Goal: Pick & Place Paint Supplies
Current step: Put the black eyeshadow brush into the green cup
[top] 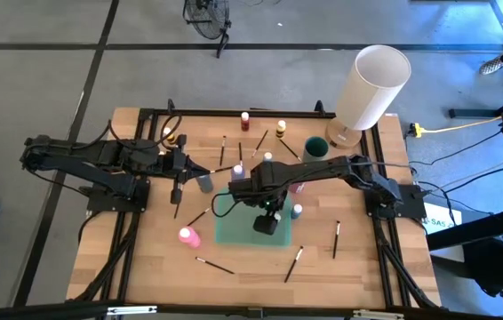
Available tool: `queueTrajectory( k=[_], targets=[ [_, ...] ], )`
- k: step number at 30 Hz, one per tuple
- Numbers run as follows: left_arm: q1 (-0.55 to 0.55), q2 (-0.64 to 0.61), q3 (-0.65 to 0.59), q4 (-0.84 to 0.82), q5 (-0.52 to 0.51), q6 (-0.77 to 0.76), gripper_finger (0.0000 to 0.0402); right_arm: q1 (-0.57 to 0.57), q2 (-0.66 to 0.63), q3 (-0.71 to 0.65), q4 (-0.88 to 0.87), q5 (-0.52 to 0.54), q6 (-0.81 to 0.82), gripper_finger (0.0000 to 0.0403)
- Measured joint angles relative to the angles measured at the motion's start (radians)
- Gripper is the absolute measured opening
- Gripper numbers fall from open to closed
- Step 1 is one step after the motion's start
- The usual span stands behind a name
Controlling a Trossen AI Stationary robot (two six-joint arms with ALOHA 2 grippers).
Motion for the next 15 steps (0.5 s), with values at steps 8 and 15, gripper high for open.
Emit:
queueTrajectory(
  k=[8, 15],
  targets=[
    [0.001, -0.058, 0.0, -0.085, 0.017, -0.053, 0.0007, 0.023, -0.019, 0.128, -0.026, -0.042, 0.001, 0.0305],
    [0.0, -0.172, 0.0, -0.11, 0.018, -0.039, 0.0002, 0.117, -0.091, 0.184, -0.025, -0.124, 0.022, 0.0305]
  ],
)
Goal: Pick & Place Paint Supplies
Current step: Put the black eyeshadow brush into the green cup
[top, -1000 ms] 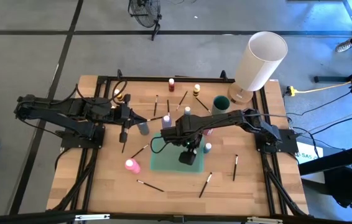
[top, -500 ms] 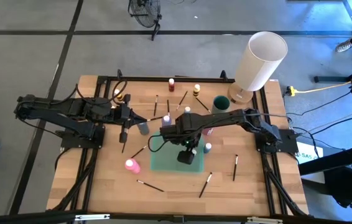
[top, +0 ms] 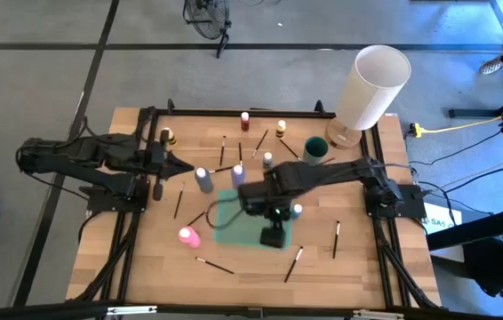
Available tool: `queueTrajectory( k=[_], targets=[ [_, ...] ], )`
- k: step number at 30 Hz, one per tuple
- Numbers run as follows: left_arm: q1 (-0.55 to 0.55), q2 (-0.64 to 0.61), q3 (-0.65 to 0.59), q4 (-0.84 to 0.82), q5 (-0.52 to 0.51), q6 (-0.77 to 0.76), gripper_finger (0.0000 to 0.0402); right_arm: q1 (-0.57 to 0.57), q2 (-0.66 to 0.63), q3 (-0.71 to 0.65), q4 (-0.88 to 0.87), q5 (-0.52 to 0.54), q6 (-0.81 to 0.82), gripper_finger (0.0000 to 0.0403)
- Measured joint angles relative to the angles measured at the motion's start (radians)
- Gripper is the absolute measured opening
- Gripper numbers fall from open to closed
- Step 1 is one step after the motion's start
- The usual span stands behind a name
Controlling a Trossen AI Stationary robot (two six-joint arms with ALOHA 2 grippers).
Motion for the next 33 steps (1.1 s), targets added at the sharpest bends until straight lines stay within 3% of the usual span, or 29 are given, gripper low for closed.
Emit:
queueTrajectory(
  k=[4, 9, 11, 19, 25, 28, 33],
  targets=[
    [0.0, -0.036, 0.0, -0.009, 0.001, -0.006, 0.0007, 0.072, -0.011, 0.0, 0.0, 0.006, 0.034, 0.0305],
    [0.0, -0.053, 0.0, -0.027, 0.002, -0.014, 0.0004, 0.147, -0.011, -0.004, 0.001, -0.054, 0.486, 0.0305],
    [0.0, -0.053, 0.0, -0.044, 0.011, -0.028, 0.0002, 0.187, -0.01, -0.005, 0.0, -0.025, 0.606, 0.0305],
    [0.0, -0.052, 0.0, -0.045, 0.062, 0.014, 0.0007, 0.301, -0.015, -0.006, 0.001, 0.026, 0.662, 0.0305],
    [0.0, -0.053, 0.0, 0.049, 0.093, 0.02, 0.0003, 0.326, -0.106, -0.007, 0.0, 0.245, 0.547, 0.0305],
    [0.0, -0.053, 0.0, 0.082, 0.097, 0.021, 0.0002, 0.361, -0.203, -0.024, 0.002, 0.322, 0.603, 0.0305],
    [0.002, -0.052, 0.0, 0.107, 0.082, 0.081, 0.0009, 0.455, -0.43, -0.187, 0.0, 0.617, 0.779, 0.0305]
  ],
)
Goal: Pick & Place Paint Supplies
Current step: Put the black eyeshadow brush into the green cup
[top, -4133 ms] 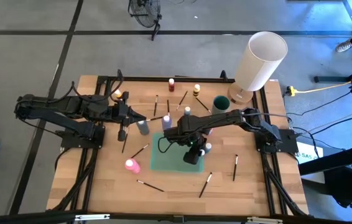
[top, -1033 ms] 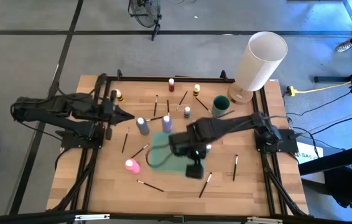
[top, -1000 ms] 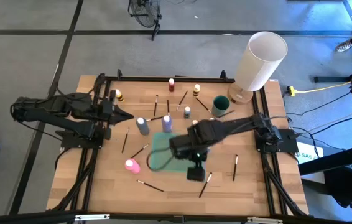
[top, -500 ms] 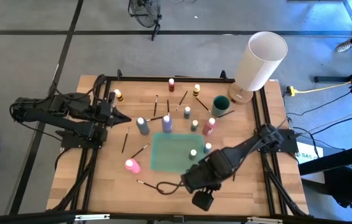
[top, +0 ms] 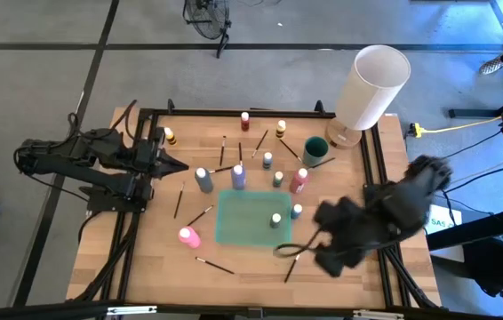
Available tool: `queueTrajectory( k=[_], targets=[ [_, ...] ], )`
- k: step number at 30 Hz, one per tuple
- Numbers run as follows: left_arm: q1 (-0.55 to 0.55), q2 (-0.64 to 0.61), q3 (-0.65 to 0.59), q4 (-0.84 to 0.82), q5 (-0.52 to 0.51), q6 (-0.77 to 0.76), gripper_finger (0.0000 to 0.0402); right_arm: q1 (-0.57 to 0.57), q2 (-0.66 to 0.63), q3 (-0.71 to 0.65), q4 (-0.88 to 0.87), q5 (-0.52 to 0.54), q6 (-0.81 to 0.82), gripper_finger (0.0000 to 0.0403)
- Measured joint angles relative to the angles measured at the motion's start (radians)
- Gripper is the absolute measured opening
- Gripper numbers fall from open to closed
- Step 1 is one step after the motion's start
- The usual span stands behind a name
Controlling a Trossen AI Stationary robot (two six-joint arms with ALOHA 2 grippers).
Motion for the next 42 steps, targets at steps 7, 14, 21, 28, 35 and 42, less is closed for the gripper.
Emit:
queueTrajectory(
  k=[7, 14, 21, 28, 35, 42],
  targets=[
    [0.0, 0.0, 0.0, -0.045, -0.038, 0.021, 0.0008, 0.1, -0.298, -0.459, 0.0, 0.097, 0.486, 0.0305],
    [0.03, 0.0, 0.0, -0.147, -0.158, 0.061, 0.0004, 0.08, -0.433, -0.848, 0.131, -0.103, 0.815, 0.0305],
    [0.08, 0.029, 0.0, -0.225, -0.16, 0.063, 0.0002, 0.031, -0.43, -0.959, 0.149, -0.083, 0.758, 0.0305],
    [0.12, 0.059, 0.0, -0.265, -0.161, 0.05, 0.0007, -0.013, -0.429, -0.978, 0.232, -0.062, 0.796, 0.0305],
    [0.154, 0.056, 0.0, -0.392, -0.161, 0.011, 0.0002, -0.113, -0.429, -0.978, 0.166, -0.185, 0.818, 0.0305],
    [0.168, 0.056, 0.0, -0.4, -0.16, 0.048, 0.0007, -0.173, -0.407, -1.021, 0.24, -0.237, 0.768, 0.0305]
  ],
)
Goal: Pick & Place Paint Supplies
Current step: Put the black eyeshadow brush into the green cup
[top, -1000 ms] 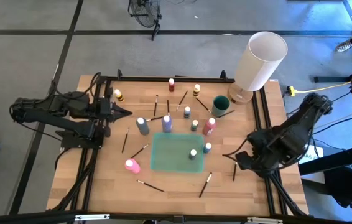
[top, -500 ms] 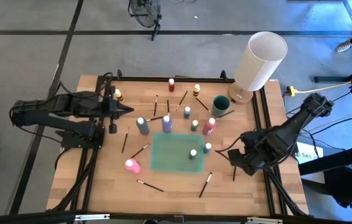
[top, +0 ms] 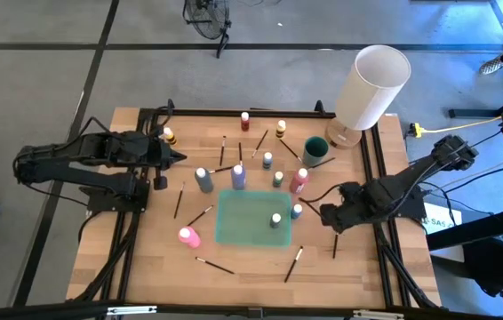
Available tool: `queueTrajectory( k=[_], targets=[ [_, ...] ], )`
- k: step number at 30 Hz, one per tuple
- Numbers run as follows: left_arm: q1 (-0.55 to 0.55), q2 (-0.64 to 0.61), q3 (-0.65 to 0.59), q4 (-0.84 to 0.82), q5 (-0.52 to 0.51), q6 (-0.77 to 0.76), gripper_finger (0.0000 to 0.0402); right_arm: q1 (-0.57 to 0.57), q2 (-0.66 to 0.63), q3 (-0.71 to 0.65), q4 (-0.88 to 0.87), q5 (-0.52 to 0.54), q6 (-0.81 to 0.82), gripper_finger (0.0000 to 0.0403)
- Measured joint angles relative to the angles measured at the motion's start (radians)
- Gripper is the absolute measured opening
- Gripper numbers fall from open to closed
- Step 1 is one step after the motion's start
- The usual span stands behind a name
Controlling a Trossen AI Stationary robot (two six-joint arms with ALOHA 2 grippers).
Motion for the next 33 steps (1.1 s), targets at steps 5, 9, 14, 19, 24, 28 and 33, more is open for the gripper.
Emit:
queueTrajectory(
  k=[5, 9, 14, 19, 24, 28, 33],
  targets=[
    [0.002, 0.0, 0.0, -0.028, 0.005, 0.023, 0.0002, -0.004, 0.005, -0.1, 0.09, 0.009, -0.017, 0.0305],
    [0.002, 0.0, 0.0, -0.025, 0.006, 0.044, 0.0003, -0.005, 0.005, -0.128, 0.117, 0.043, -0.052, 0.0305],
    [0.002, 0.003, 0.0, -0.015, 0.007, 0.059, 0.0007, -0.026, 0.002, -0.129, 0.053, 0.036, -0.069, 0.0305],
    [0.002, 0.003, 0.0, -0.016, 0.008, 0.058, 0.0002, -0.071, -0.007, -0.211, 0.137, -0.054, -0.054, 0.0305],
    [0.002, 0.003, 0.0, -0.016, 0.008, 0.058, 0.0007, -0.095, -0.007, -0.335, 0.298, -0.078, -0.089, 0.0305],
    [0.002, 0.003, 0.0, -0.016, 0.009, 0.058, 0.0005, -0.101, -0.009, -0.415, 0.329, -0.112, -0.077, 0.0305],
    [0.002, 0.003, 0.0, -0.016, 0.008, 0.058, 0.0002, -0.101, -0.009, -0.45, 0.401, -0.065, -0.109, 0.0305]
  ],
)
